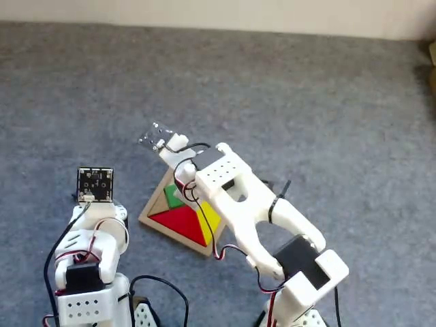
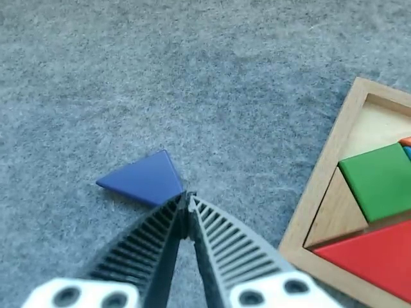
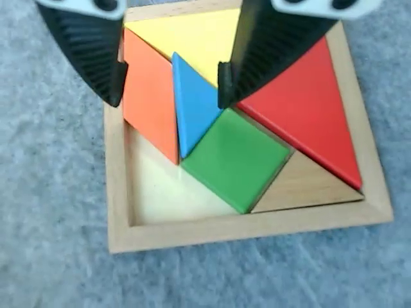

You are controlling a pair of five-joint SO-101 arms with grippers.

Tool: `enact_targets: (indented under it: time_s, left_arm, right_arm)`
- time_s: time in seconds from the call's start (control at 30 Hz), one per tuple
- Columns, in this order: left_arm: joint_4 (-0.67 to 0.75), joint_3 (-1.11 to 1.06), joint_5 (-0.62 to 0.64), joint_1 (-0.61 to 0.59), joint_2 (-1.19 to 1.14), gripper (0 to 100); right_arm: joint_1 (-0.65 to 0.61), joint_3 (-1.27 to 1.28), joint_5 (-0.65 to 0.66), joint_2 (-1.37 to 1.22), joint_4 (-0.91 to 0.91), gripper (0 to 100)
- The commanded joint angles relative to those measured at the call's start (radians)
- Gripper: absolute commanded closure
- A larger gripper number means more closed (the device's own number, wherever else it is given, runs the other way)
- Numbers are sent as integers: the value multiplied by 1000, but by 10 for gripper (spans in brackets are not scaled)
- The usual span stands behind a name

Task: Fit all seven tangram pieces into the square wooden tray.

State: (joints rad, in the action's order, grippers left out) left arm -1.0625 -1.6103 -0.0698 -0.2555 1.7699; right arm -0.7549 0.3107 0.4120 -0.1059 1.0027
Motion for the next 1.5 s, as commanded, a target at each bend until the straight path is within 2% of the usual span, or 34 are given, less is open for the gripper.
enact_targets:
  time_s: [0.0, 0.17, 0.43, 0.57, 0.7, 0.9, 1.13, 1.3, 1.47]
  left_arm:
    - [-6, 4, -8, -10, 41, 989]
    - [-6, 4, -8, -10, 41, 989]
    - [-6, 12, -15, -15, 41, 989]
    - [-6, 21, -126, -18, 41, 989]
    - [-8, 87, -129, -21, 28, 989]
    - [-35, 165, -138, -54, 28, 947]
    - [-180, 352, -287, -71, -84, 938]
    - [-183, 489, -434, -163, -355, 930]
    - [-176, 636, -651, -272, -667, 824]
  right_arm:
    - [35, -65, 11, 21, 7, 813]
    - [81, -65, 9, 18, 1, 985]
    - [87, -58, 5, 19, 7, 988]
    - [130, -56, 3, 47, 38, 988]
    - [182, -45, -35, 127, 88, 988]
    - [239, 127, -118, 231, -97, 988]
    - [243, 255, -173, 328, -242, 988]
    - [282, 294, -209, 349, -303, 988]
    - [308, 294, -210, 343, -329, 988]
